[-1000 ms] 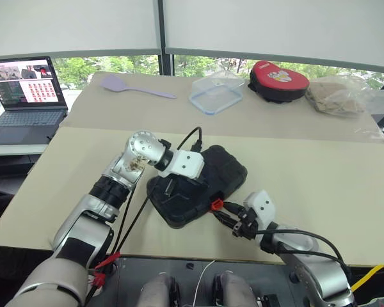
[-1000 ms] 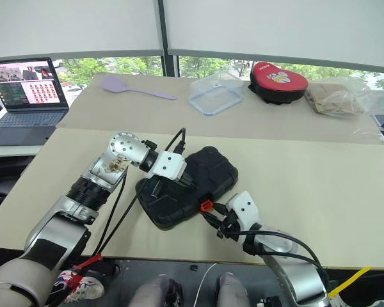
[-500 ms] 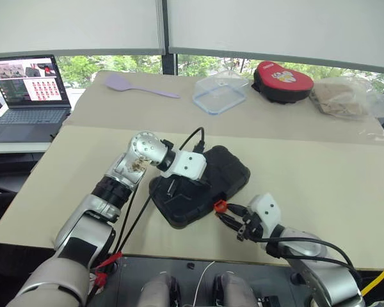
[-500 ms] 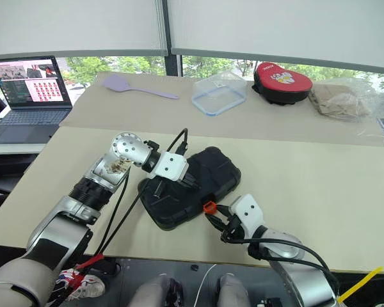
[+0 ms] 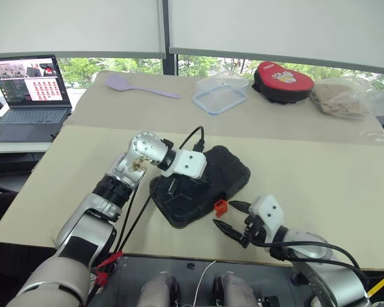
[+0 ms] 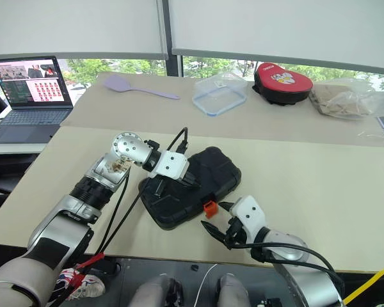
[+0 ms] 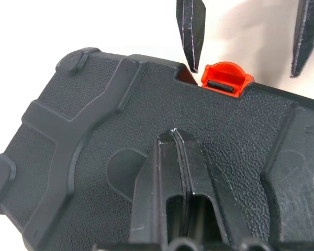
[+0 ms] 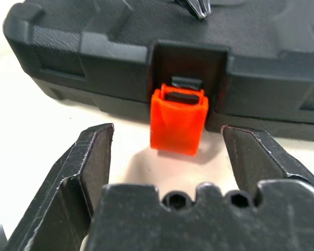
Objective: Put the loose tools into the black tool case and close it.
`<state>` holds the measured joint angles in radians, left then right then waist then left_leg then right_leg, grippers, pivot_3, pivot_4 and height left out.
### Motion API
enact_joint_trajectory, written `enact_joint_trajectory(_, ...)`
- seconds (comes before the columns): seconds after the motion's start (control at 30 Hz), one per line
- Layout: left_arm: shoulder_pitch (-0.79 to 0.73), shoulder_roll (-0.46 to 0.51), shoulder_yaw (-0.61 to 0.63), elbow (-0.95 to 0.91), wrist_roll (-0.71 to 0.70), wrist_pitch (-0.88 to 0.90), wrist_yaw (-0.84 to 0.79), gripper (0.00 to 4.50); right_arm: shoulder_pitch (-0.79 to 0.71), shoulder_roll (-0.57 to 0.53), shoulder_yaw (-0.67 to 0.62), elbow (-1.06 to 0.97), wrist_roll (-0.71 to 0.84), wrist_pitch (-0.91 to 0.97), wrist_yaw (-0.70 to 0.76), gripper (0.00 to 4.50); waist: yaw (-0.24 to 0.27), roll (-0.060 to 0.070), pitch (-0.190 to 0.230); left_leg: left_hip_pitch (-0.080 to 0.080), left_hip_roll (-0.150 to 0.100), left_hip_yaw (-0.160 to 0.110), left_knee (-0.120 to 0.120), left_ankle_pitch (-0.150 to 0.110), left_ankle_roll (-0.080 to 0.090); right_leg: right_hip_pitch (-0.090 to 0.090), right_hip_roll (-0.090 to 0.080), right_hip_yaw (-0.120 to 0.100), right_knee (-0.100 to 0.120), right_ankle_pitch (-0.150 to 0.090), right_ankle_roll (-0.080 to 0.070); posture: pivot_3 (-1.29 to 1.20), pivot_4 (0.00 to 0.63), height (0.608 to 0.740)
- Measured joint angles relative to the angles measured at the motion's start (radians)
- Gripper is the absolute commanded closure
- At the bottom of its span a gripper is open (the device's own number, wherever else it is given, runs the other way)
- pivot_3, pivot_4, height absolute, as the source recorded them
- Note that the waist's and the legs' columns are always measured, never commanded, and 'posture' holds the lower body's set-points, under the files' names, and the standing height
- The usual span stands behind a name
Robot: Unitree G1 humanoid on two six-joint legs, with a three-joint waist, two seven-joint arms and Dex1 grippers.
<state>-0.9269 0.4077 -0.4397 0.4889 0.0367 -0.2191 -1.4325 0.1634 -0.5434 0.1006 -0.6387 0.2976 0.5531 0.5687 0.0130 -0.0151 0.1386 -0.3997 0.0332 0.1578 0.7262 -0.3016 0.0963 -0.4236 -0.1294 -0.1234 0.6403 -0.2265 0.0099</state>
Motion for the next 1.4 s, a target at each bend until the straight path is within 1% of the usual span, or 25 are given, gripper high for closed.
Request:
enact_joint_trajectory(0.17, -0.001, 0.000, 0.000, 0.007, 0.000, -0.006, 0.001, 4.50, 0.046, -0.057, -0.027, -0.001, -0.008, -0.024, 0.040, 3.29, 0.000, 0.000, 0.000, 0.000, 0.000, 0.000, 0.000, -0.001, 0.001, 0.000, 0.000, 0.000, 0.000, 0.000, 0.001, 0.00, 0.150, 0.731)
enact_joint_trajectory(0.2, -0.001, 0.000, 0.000, 0.007, 0.000, -0.008, 0.001, 4.50, 0.045, -0.065, -0.027, 0.001, -0.015, -0.035, 0.045, 3.80, 0.000, 0.000, 0.000, 0.000, 0.000, 0.000, 0.000, -0.001, 0.001, 0.000, 0.000, 0.000, -0.001, -0.001, 0.002, 0.00, 0.150, 0.731)
enact_joint_trajectory(0.27, -0.001, 0.000, 0.000, 0.008, 0.000, -0.015, 0.002, 4.50, 0.045, -0.073, -0.024, 0.007, -0.027, -0.056, 0.059, 4.39, 0.000, 0.000, 0.000, 0.000, 0.000, 0.000, 0.000, -0.001, 0.001, 0.000, 0.000, 0.000, -0.001, -0.002, 0.003, 0.00, 0.150, 0.731)
enact_joint_trajectory(0.3, -0.001, 0.000, 0.000, 0.009, 0.001, -0.018, 0.002, 4.50, 0.040, -0.073, -0.014, 0.017, -0.039, -0.066, 0.063, 4.46, 0.000, 0.000, 0.000, 0.000, 0.000, 0.000, 0.000, -0.001, 0.001, 0.000, 0.000, 0.000, -0.001, -0.001, 0.003, 0.00, 0.150, 0.731)
enact_joint_trajectory(0.47, -0.005, -0.002, 0.000, 0.018, 0.002, -0.020, 0.002, 4.50, -0.037, -0.063, 0.085, 0.099, -0.102, -0.077, 0.066, 4.46, -0.001, 0.000, 0.000, 0.000, 0.000, 0.000, 0.000, -0.001, 0.001, 0.000, -0.001, 0.000, -0.001, -0.001, 0.002, 0.00, 0.150, 0.731)
enact_joint_trajectory(0.57, -0.009, -0.004, -0.001, 0.022, 0.005, -0.022, 0.002, 4.50, -0.104, -0.027, 0.132, 0.149, -0.144, -0.099, 0.059, 4.46, -0.001, -0.001, 0.000, 0.001, 0.000, -0.001, 0.000, -0.001, 0.001, 0.000, -0.001, 0.000, -0.001, -0.001, 0.002, 0.00, 0.150, 0.731)
enact_joint_trajectory(0.7, -0.009, -0.003, -0.001, 0.021, 0.006, -0.022, 0.003, 4.50, -0.153, 0.023, 0.158, 0.209, -0.181, -0.133, 0.037, 4.46, -0.002, -0.001, 0.000, 0.001, 0.000, -0.001, 0.000, 0.000, 0.000, 0.000, -0.001, 0.000, -0.001, 0.000, 0.001, 0.00, 0.150, 0.731)
enact_joint_trajectory(0.97, -0.008, 0.001, -0.001, 0.015, 0.013, -0.022, 0.008, 4.50, -0.141, 0.052, 0.147, 0.231, -0.177, -0.175, 0.038, 4.46, -0.003, -0.001, 0.000, 0.000, 0.001, -0.001, 0.000, 0.000, -0.001, -0.001, -0.001, 0.000, -0.001, 0.000, 0.001, 0.00, 0.150, 0.731)
enact_joint_trajectory(1.03, -0.007, -0.001, -0.001, 0.012, 0.014, -0.022, 0.009, 4.50, -0.132, 0.053, 0.142, 0.230, -0.176, -0.185, 0.038, 4.46, -0.003, -0.001, 0.000, 0.000, 0.001, -0.001, 0.000, 0.003, -0.005, -0.001, -0.001, 0.000, -0.001, 0.000, 0.001, 0.00, 0.150, 0.731)
enact_joint_trajectory(1.13, -0.001, -0.005, -0.001, 0.005, 0.015, -0.023, 0.016, 4.50, -0.097, 0.056, 0.106, 0.202, -0.168, -0.211, 0.037, 4.46, -0.001, -0.001, 0.000, -0.001, 0.000, -0.001, 0.000, 0.003, -0.005, -0.001, -0.001, 0.000, -0.001, 0.000, 0.001, 0.00, 0.150, 0.731)
enact_joint_trajectory(1.3, 0.001, -0.001, -0.001, 0.000, 0.020, -0.026, 0.019, 4.50, -0.057, 0.054, 0.071, 0.146, -0.161, -0.217, 0.035, 4.46, -0.001, -0.001, 0.000, -0.001, 0.001, -0.001, 0.000, 0.002, -0.004, -0.001, -0.001, 0.000, -0.001, 0.000, 0.001, 0.00, 0.150, 0.731)
enact_joint_trajectory(1.4, 0.000, -0.001, -0.001, 0.000, 0.021, -0.028, 0.019, 4.50, -0.054, 0.054, 0.070, 0.132, -0.160, -0.216, 0.035, 4.46, -0.001, -0.001, 0.000, -0.001, 0.001, -0.001, 0.000, 0.000, 0.000, -0.001, -0.001, 0.000, -0.001, 0.000, 0.002, 0.00, 0.150, 0.731)
